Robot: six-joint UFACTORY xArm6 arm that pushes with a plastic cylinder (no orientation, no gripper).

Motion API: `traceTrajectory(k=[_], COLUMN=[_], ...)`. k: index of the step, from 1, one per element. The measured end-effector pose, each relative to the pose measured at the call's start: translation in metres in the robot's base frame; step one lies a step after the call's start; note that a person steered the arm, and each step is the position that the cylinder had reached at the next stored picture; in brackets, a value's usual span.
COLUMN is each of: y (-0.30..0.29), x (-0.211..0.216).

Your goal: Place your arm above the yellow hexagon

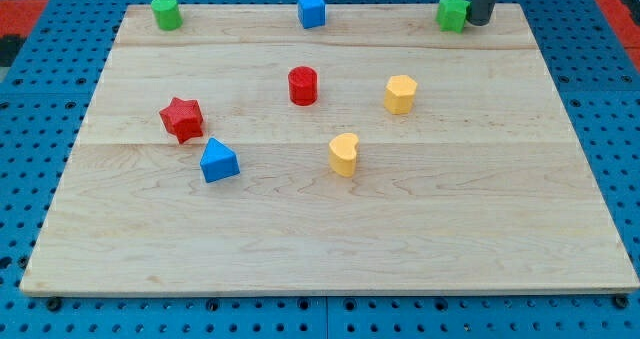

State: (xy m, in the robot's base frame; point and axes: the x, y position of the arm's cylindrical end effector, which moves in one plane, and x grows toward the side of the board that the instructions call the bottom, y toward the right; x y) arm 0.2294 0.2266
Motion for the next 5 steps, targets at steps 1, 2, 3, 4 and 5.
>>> traceTrajectory(k=[1,2,3,4,5], y=[0.014,0.014,0.019,0.020,0.021], x=[0.006,0.006,0.012,0.026,0.052])
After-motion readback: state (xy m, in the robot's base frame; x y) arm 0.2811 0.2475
